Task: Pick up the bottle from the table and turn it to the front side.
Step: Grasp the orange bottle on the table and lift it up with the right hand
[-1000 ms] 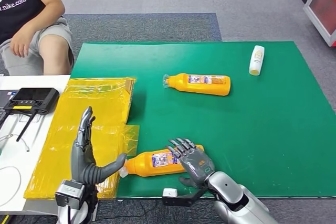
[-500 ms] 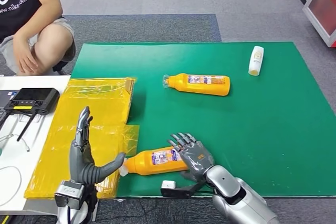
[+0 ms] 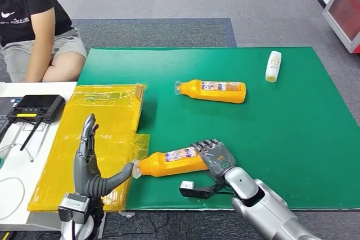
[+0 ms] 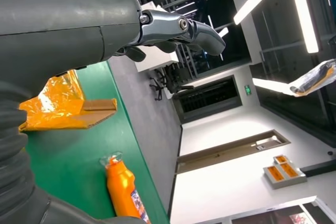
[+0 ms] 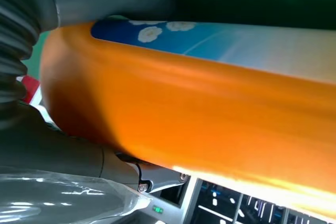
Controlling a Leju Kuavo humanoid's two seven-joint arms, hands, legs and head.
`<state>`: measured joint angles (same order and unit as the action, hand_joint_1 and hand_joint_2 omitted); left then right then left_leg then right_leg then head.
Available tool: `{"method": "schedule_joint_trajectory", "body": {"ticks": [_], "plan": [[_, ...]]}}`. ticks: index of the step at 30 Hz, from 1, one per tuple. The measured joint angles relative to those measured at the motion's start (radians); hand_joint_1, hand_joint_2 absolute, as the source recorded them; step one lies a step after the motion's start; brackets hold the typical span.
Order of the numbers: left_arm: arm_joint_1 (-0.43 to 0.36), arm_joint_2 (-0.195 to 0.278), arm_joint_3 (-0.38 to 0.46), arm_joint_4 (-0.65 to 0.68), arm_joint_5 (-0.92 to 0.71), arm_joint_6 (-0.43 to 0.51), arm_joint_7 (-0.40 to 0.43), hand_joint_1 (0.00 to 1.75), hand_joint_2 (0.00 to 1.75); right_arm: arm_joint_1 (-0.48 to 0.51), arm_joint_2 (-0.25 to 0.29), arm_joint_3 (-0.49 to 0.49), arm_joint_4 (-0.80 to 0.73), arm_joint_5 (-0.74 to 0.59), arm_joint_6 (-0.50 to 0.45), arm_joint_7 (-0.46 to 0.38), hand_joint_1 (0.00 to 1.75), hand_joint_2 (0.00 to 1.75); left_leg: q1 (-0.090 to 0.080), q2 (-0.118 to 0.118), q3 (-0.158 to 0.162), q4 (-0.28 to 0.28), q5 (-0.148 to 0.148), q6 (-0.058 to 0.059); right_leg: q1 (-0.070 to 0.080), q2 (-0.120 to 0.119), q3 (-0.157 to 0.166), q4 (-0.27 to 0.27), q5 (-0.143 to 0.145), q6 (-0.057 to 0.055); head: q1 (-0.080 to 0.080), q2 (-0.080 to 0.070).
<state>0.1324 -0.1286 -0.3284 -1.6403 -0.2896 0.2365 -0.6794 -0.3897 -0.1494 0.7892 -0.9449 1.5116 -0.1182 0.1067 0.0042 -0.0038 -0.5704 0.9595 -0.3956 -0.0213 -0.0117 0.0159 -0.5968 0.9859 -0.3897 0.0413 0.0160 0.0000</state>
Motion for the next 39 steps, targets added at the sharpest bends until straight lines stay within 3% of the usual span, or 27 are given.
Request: {"method": "schedule_joint_trajectory", "body": {"ticks": [11,16,21,24,29,39], "plan": [[-0.004,0.001,0.004,0.0,0.007,0.0,0.0,0.0,1.75,-0.012,0.001,-0.007,0.037,0.01,-0.016,-0.002,1.75,1.75,0.0,0.0,0.005,0.0,-0.001,0.002,0.0,0.0,0.002,-0.004,-0.001,0.001,0.0,0.0],[-0.005,0.002,0.006,0.0,0.008,-0.001,-0.001,0.0,1.75,0.009,0.01,-0.025,0.045,0.008,-0.085,-0.028,1.75,1.75,0.0,0.0,0.005,0.0,-0.001,0.003,0.0,0.0,0.006,-0.005,-0.001,0.003,0.0,0.0],[-0.005,0.002,0.007,0.0,0.013,-0.006,-0.002,0.0,1.75,0.096,0.035,-0.088,-0.01,-0.12,-0.252,-0.106,1.75,1.75,0.0,0.0,0.002,0.0,0.0,0.004,0.0,0.0,0.007,-0.005,0.0,0.004,0.0,0.0],[-0.006,0.001,0.007,0.0,0.017,-0.006,-0.002,0.0,1.75,0.177,0.051,-0.134,-0.083,-0.216,-0.304,-0.168,1.75,1.75,0.0,-0.001,-0.004,0.0,-0.001,0.003,0.0,0.0,0.001,-0.005,0.0,0.004,0.0,0.0],[-0.007,-0.001,0.007,0.0,0.018,-0.004,-0.002,0.0,1.75,0.264,0.077,-0.195,-0.183,-0.302,-0.326,-0.224,1.75,1.75,0.0,-0.001,-0.014,0.0,-0.001,0.003,0.0,0.0,-0.008,-0.005,0.0,0.003,0.0,0.0],[-0.008,-0.002,0.005,0.0,0.016,0.012,-0.007,0.0,1.75,0.329,0.111,-0.259,-0.27,-0.392,-0.354,-0.269,1.75,1.75,0.0,0.0,-0.017,0.0,-0.001,0.003,0.0,0.0,-0.011,-0.005,-0.001,0.004,0.0,0.0]]}}
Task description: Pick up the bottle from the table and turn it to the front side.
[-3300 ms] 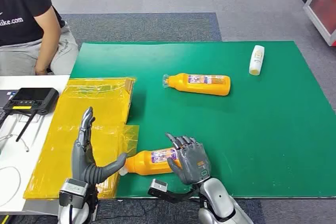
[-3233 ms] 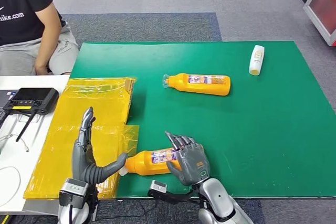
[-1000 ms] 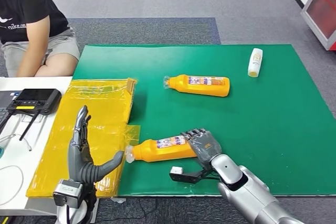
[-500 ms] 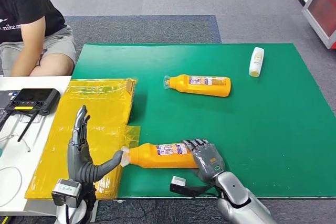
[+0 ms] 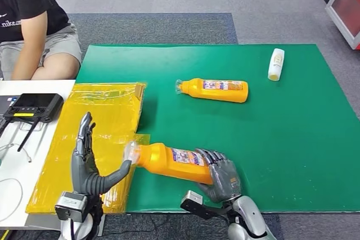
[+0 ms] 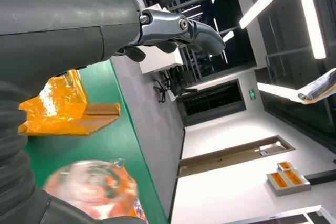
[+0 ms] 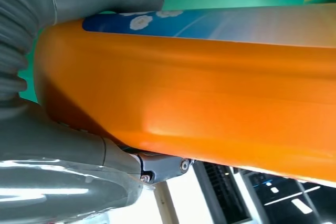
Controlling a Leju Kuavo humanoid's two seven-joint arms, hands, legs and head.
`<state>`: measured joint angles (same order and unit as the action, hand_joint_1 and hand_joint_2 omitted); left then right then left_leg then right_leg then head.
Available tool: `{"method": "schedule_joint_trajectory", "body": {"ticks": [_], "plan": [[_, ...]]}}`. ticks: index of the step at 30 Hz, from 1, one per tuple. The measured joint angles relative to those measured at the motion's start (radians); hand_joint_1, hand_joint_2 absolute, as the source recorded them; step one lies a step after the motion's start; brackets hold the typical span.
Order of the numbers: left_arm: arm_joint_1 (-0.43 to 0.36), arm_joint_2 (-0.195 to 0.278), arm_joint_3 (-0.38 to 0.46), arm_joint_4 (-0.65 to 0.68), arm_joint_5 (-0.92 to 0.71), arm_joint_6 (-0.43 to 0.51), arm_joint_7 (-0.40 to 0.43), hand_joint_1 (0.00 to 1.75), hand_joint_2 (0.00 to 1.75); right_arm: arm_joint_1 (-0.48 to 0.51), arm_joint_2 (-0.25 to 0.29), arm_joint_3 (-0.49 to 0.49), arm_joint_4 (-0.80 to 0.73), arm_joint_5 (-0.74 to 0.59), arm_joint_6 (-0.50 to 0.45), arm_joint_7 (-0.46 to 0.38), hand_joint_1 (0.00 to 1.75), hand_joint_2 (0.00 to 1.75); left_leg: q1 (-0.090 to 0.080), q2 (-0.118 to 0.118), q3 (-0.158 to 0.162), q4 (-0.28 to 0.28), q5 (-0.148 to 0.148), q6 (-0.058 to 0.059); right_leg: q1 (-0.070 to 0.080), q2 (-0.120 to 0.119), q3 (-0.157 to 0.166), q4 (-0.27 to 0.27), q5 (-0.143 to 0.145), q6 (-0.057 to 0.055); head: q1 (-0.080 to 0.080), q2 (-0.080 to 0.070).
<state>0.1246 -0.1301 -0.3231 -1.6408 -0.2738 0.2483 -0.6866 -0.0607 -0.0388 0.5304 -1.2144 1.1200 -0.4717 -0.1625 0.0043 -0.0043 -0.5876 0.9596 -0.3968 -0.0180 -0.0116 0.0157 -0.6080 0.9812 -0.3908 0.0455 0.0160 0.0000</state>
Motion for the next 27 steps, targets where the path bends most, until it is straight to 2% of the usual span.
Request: {"method": "schedule_joint_trajectory", "body": {"ticks": [8,12,22,27], "plan": [[0.009,0.0,-0.007,-0.028,0.044,0.005,-0.005,0.0,1.75,0.026,0.034,-0.048,-0.023,-0.099,0.004,-0.019,1.75,1.75,0.0,0.0,0.0,0.0,0.0,0.0,0.0,0.0,-0.001,0.0,0.0,0.0,0.0,0.0],[0.015,-0.001,-0.008,-0.04,0.14,-0.071,-0.005,0.0,1.75,0.033,0.05,-0.069,-0.04,-0.129,0.004,-0.04,1.75,1.75,0.0,0.0,-0.001,0.0,0.0,0.0,0.0,0.0,-0.001,0.0,0.0,0.0,0.0,0.0],[0.016,-0.019,-0.025,-0.037,0.259,-0.207,0.012,0.0,1.75,0.051,0.096,-0.068,-0.137,-0.223,0.009,-0.094,1.75,1.75,0.0,0.0,-0.001,0.0,0.0,0.0,0.0,0.0,-0.001,0.0,0.0,0.0,0.0,0.0],[0.008,-0.033,-0.028,-0.027,0.372,-0.308,0.069,0.0,1.75,0.052,0.11,-0.05,-0.171,-0.221,-0.007,-0.101,1.75,1.75,0.0,0.0,-0.001,0.0,0.0,0.0,0.0,0.0,-0.001,0.0,0.0,0.0,0.0,0.0]]}}
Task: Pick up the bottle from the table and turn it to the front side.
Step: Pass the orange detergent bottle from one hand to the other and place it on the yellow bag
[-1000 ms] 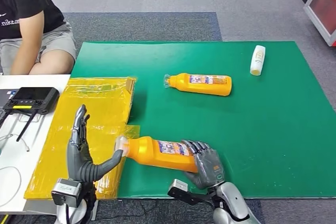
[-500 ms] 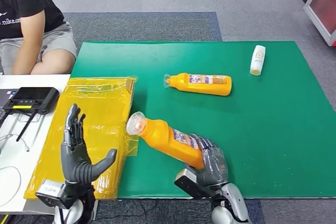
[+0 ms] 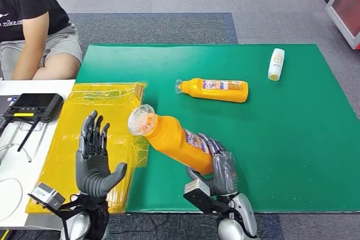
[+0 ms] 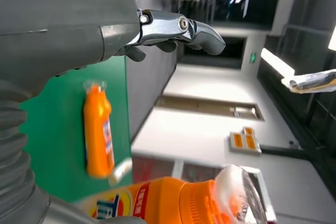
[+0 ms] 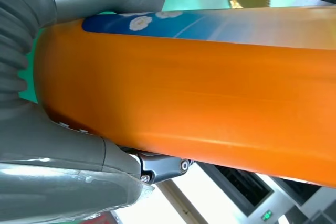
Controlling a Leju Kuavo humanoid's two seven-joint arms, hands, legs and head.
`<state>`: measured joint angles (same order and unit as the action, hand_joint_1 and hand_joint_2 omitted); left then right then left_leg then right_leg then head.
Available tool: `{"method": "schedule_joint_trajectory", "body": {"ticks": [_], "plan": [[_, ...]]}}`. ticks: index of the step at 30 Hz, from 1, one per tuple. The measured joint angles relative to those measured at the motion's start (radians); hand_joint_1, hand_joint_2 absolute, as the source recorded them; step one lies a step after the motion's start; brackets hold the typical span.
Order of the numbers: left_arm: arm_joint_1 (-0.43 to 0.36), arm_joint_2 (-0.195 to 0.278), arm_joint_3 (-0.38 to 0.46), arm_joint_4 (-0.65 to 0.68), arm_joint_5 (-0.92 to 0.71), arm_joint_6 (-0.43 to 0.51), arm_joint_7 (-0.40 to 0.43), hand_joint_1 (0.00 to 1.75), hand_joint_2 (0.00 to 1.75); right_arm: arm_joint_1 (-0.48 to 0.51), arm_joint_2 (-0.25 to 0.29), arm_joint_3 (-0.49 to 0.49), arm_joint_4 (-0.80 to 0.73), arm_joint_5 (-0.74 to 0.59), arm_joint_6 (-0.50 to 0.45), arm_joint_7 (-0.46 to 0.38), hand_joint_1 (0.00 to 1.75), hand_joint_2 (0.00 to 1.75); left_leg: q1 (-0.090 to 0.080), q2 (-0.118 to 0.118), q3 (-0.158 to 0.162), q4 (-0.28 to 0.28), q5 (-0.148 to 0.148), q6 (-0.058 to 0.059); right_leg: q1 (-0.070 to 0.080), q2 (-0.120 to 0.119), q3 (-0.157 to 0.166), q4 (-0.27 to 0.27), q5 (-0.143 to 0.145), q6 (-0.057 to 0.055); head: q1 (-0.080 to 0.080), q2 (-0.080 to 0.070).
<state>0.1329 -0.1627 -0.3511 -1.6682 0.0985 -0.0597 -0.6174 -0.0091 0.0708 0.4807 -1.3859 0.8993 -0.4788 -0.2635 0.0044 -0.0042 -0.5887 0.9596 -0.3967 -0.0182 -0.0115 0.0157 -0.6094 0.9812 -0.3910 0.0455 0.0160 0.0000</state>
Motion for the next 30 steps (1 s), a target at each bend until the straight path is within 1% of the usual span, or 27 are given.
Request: {"method": "schedule_joint_trajectory", "body": {"ticks": [3,8,15,23,30], "plan": [[-0.012,-0.01,-0.001,0.011,0.068,-0.06,0.043,0.0,1.75,0.0,0.005,0.005,-0.003,0.036,-0.038,0.007,1.75,1.75,0.0,0.0,0.0,0.0,0.0,0.0,0.0,0.0,0.0,0.0,0.0,0.0,0.0,0.0],[-0.039,-0.021,-0.001,0.034,0.128,-0.102,0.09,0.0,1.75,0.0,0.005,0.008,-0.003,0.149,-0.105,0.029,1.75,1.75,0.0,0.0,0.0,0.0,0.0,0.0,0.0,0.0,0.0,0.0,0.0,0.0,0.0,0.0],[-0.086,-0.025,-0.007,0.067,0.165,-0.152,0.121,0.0,1.75,-0.007,0.005,0.023,0.007,0.196,-0.127,0.033,1.75,1.75,0.0,0.0,0.0,0.0,0.0,0.0,0.0,0.0,0.0,0.0,0.0,0.0,0.0,0.0],[-0.13,-0.025,-0.035,0.11,0.187,-0.189,0.142,0.0,1.75,-0.027,0.005,0.052,0.018,0.142,-0.129,0.016,1.75,1.75,0.0,0.0,0.0,0.0,0.0,0.0,0.0,0.0,0.0,0.0,0.0,0.0,0.0,0.0],[-0.143,-0.018,-0.066,0.133,0.221,-0.237,0.169,0.0,1.75,-0.039,0.005,0.063,0.018,0.081,-0.116,0.005,1.75,1.75,0.0,0.0,-0.001,0.0,0.0,0.0,0.0,0.0,0.0,0.0,0.0,0.0,0.0,0.0]]}}
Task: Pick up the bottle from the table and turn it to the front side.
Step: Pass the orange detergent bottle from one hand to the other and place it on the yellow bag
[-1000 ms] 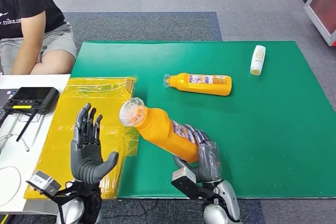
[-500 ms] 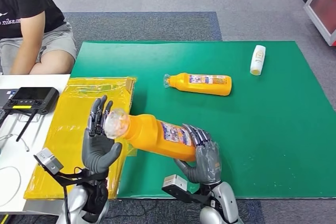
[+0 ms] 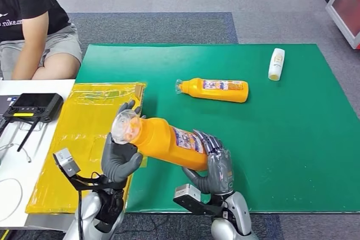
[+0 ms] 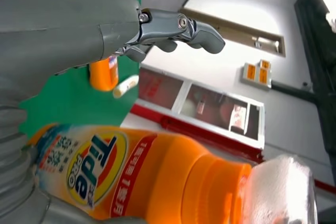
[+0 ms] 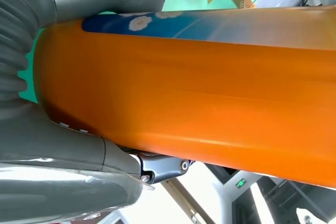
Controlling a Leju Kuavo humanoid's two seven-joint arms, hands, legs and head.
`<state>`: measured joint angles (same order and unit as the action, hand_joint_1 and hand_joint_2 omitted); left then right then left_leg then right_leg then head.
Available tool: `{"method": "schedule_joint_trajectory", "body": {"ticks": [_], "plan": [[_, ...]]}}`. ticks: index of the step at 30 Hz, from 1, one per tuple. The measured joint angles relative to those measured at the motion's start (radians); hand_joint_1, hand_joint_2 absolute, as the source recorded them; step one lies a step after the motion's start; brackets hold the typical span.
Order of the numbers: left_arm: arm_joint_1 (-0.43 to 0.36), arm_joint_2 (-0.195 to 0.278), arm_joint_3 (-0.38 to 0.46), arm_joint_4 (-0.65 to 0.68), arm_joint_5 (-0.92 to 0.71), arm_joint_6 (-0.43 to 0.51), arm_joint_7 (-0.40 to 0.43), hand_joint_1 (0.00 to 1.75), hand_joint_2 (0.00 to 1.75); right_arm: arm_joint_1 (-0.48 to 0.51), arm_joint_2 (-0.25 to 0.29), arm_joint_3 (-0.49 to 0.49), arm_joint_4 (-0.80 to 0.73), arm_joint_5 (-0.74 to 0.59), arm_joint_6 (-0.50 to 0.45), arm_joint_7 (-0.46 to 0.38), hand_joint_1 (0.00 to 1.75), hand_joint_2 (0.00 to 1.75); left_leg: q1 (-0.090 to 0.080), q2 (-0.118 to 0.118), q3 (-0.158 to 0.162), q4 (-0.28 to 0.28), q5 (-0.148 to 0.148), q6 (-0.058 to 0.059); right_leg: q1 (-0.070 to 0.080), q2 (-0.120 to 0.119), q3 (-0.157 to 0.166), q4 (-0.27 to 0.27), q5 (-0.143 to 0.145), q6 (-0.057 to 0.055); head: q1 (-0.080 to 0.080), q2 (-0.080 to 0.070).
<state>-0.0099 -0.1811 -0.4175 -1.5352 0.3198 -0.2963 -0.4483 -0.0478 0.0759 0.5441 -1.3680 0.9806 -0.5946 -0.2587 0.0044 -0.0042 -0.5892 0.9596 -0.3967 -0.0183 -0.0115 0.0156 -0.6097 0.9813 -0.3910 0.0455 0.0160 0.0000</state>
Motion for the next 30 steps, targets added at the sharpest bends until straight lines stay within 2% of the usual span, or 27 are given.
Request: {"method": "schedule_joint_trajectory", "body": {"ticks": [14,30], "plan": [[-0.01,0.03,-0.081,0.006,-0.034,-0.056,-0.021,0.0,1.75,-0.007,0.001,0.001,0.008,-0.041,0.017,-0.028,1.75,1.75,0.0,0.0,0.0,0.0,0.0,0.0,0.0,0.0,0.0,0.0,0.0,0.0,0.0,0.0],[-0.056,0.041,-0.091,0.045,-0.058,-0.024,-0.017,0.0,1.75,-0.027,0.007,0.045,0.067,-0.051,0.043,-0.047,1.75,1.75,0.0,0.0,0.0,0.0,0.0,0.0,0.0,0.0,0.0,0.0,0.0,0.0,0.0,0.0]]}}
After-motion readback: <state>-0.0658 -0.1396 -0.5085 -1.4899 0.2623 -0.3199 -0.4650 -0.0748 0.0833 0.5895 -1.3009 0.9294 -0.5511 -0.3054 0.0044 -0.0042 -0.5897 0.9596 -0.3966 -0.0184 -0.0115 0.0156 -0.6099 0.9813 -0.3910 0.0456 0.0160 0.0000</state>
